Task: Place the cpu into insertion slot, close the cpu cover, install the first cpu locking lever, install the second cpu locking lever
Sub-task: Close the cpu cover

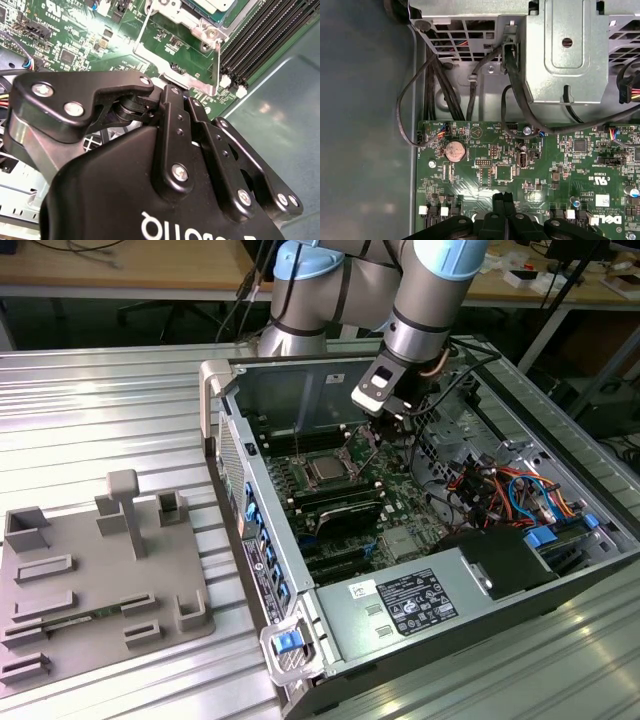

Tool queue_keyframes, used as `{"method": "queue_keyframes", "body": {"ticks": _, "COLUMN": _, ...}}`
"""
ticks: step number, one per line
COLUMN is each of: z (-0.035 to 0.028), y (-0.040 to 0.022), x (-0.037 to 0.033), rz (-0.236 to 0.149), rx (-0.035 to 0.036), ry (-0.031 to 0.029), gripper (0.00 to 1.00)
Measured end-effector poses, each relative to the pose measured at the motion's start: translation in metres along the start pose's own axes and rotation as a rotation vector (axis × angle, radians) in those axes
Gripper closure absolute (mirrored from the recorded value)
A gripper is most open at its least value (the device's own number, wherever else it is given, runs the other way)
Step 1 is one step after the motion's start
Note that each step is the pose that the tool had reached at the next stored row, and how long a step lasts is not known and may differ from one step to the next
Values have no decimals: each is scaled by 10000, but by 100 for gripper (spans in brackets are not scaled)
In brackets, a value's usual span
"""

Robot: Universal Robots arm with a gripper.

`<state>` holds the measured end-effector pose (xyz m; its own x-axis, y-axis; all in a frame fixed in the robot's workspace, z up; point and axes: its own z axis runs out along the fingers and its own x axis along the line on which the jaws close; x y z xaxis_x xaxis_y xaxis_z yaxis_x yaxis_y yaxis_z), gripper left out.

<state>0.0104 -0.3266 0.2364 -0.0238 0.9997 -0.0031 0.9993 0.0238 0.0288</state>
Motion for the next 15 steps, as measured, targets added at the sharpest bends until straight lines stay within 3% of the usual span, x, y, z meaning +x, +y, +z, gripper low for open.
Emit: {"method": "queue_keyframes", "body": {"ticks": 15, "z": -1, "y": -127, "x": 3, "rz": 0, "rx": 0, "ry": 0, "gripper": 89}}
